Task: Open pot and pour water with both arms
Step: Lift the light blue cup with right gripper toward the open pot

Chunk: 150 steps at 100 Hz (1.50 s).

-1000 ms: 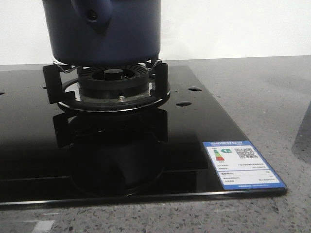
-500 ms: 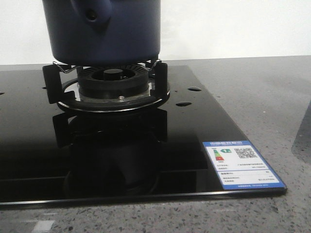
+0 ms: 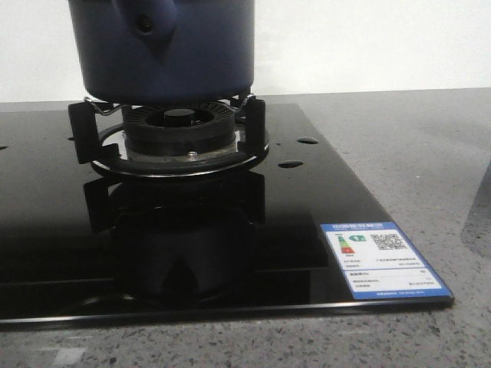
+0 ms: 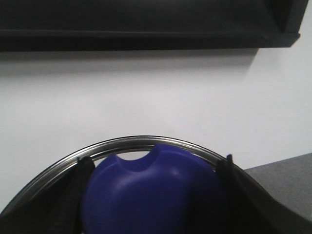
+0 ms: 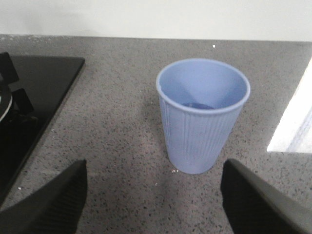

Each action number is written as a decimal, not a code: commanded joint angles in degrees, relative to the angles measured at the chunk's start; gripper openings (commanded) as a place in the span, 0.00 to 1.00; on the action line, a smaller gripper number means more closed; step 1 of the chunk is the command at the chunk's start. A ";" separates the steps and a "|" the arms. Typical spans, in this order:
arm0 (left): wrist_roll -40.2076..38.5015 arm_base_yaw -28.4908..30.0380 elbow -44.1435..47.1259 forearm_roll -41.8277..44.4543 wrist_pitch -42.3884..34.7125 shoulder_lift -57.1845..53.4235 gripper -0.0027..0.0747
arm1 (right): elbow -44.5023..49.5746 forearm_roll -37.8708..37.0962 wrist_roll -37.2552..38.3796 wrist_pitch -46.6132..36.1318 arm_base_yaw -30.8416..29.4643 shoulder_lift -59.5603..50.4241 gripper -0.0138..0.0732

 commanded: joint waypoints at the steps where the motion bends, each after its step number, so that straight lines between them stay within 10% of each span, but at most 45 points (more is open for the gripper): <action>1: -0.02 1.91 -2.18 0.10 -4.73 -3.20 0.46 | 1.61 -0.44 -0.02 -9.01 -0.62 0.47 0.75; 88: -0.02 3.71 -2.18 0.10 -2.68 -5.38 0.46 | 8.76 1.81 -0.12 -58.72 -1.70 34.39 0.76; 150: -0.02 3.71 -2.18 0.10 -2.68 -5.38 0.46 | 0.27 1.80 -0.12 -65.12 -1.70 51.30 0.75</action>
